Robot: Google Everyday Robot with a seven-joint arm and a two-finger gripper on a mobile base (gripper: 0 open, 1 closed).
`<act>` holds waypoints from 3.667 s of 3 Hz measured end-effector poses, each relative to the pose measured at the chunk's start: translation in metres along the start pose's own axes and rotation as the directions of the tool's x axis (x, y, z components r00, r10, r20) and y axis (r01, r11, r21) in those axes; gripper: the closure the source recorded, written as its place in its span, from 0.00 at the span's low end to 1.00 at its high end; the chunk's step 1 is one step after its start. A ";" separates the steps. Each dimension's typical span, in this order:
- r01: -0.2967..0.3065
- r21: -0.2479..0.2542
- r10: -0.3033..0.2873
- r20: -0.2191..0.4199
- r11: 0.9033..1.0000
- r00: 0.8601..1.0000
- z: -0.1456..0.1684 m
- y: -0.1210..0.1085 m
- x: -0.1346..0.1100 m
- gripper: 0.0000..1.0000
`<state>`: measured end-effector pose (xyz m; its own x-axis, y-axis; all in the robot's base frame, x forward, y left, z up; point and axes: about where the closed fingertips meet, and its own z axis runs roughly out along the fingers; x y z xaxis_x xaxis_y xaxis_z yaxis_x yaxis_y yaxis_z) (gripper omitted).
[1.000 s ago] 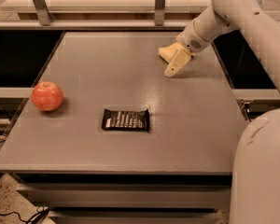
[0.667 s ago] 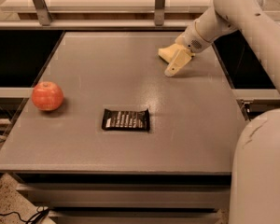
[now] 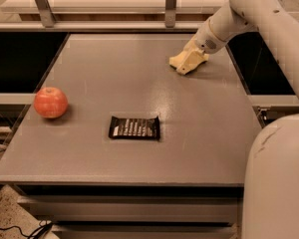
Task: Move sponge near rxbar chocolate
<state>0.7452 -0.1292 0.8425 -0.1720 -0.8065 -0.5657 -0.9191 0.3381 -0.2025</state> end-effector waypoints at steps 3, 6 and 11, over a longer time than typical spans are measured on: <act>0.254 -0.030 -0.249 0.107 0.967 0.962 -0.041 0.003 -0.049 1.00; 0.384 -0.113 -0.360 0.187 0.916 0.914 -0.053 0.031 -0.060 1.00; 0.533 -0.291 -0.497 0.193 0.794 0.846 -0.079 0.117 -0.056 1.00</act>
Offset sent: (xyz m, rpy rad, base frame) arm 0.0021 0.0142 0.0763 0.0001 -0.1563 0.2544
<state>0.6195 -0.0829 0.9141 0.3794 -0.7567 -0.5323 -0.9251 -0.3026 -0.2293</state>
